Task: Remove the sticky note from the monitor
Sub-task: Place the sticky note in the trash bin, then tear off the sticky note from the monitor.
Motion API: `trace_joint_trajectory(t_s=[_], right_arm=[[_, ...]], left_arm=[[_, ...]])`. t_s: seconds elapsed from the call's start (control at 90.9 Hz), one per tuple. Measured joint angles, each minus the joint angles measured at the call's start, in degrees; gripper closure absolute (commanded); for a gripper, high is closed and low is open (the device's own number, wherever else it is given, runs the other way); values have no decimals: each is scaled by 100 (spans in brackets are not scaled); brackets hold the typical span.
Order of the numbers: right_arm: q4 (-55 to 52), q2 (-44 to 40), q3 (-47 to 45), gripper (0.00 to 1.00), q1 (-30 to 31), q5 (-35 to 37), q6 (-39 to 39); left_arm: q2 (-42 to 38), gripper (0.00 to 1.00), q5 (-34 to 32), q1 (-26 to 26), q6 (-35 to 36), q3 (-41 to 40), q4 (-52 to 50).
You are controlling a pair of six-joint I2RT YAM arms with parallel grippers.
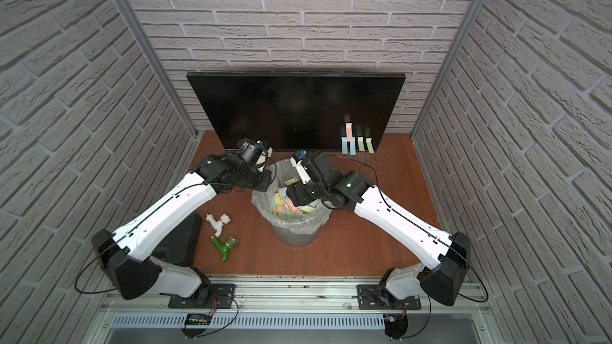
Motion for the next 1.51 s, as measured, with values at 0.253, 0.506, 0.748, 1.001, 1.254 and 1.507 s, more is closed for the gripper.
trace_joint_trajectory(t_s=[0.253, 0.506, 0.748, 1.001, 1.254, 1.507], right_arm=[[820, -160, -376, 23, 9, -1137, 208], [1274, 55, -695, 23, 9, -1488, 457], [1410, 190, -780, 23, 9, -1606, 496], [1585, -321, -780, 23, 9, -1655, 490], [1578, -850, -778, 30, -98, -1427, 535], [1311, -1335, -778, 38, -1421, -1228, 1169]], left_arm=[[0, 75, 0, 0, 0, 0, -2], [0, 75, 0, 0, 2, 0, 0], [0, 75, 0, 0, 0, 0, 0], [0, 75, 0, 0, 0, 0, 0], [0, 75, 0, 0, 0, 0, 0], [0, 75, 2, 0, 0, -2, 2]])
